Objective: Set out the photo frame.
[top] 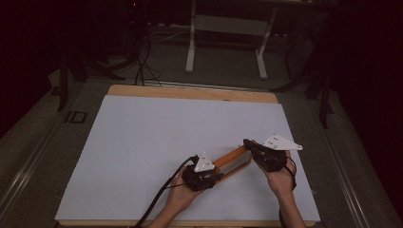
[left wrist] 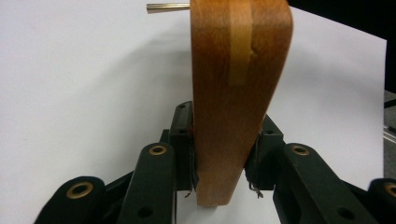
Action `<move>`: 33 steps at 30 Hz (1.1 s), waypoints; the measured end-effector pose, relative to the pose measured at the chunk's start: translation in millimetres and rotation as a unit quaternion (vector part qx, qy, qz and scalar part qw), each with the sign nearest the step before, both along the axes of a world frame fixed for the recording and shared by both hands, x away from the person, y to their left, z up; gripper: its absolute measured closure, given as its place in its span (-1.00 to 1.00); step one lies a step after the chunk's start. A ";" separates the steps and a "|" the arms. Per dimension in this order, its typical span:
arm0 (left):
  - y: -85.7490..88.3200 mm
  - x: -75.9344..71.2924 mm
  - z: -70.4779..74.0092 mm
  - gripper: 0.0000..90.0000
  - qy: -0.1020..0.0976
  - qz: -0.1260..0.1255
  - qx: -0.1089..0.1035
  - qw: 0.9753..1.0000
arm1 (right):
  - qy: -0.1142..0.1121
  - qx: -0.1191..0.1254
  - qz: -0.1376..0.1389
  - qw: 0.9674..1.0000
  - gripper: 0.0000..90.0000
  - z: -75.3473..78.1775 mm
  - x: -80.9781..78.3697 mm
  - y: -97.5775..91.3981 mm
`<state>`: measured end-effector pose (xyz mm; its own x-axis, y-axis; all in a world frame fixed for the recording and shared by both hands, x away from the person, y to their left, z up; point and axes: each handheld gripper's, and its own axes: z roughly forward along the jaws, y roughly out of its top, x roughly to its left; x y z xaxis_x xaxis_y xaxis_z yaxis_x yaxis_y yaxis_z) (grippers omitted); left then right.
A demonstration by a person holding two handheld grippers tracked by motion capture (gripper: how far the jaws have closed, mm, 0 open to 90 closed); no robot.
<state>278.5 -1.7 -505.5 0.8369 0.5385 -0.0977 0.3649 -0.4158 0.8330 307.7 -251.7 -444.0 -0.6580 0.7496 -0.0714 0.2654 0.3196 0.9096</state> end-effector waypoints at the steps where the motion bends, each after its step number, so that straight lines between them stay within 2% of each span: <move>1: 0.9 0.6 2.9 0.53 0.001 -0.002 -0.001 1.000 | -0.004 0.002 0.000 1.000 1.00 1.1 -0.7 -0.7; 7: 9.5 4.3 22.5 0.53 -0.007 -0.023 -0.001 1.000 | -0.011 0.007 0.005 1.000 1.00 6.1 -3.8 -2.3; 10: 15.1 7.1 33.7 0.53 -0.012 -0.043 0.007 0.999 | -0.012 0.005 0.005 1.000 1.00 7.4 -4.6 -2.1; 12: 19.3 9.7 40.9 0.53 -0.013 -0.053 0.008 0.998 | -0.013 0.005 0.007 1.000 1.00 7.8 -4.9 -1.5; 16: 28.9 17.7 54.3 0.53 -0.006 -0.066 -0.003 0.998 | -0.013 0.003 0.015 1.000 1.00 8.3 -5.8 0.6; 23: 41.7 24.7 77.4 0.53 -0.008 -0.088 0.005 0.996 | -0.008 -0.007 0.027 1.000 1.00 7.6 -5.9 4.2; 27: 46.4 28.0 89.7 0.53 -0.014 -0.103 0.018 0.994 | 0.000 -0.004 0.044 0.999 1.00 6.9 -5.5 5.7; 33: 49.7 29.6 103.8 0.53 -0.027 -0.131 0.045 0.990 | 0.005 -0.006 0.072 0.997 0.98 8.3 -6.8 7.8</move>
<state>308.0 48.1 -401.7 0.9515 0.3075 -0.0113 0.1915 -0.5630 0.8040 300.9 -244.0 -435.7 -0.7593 0.6466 -0.0735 0.2246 0.3664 0.9029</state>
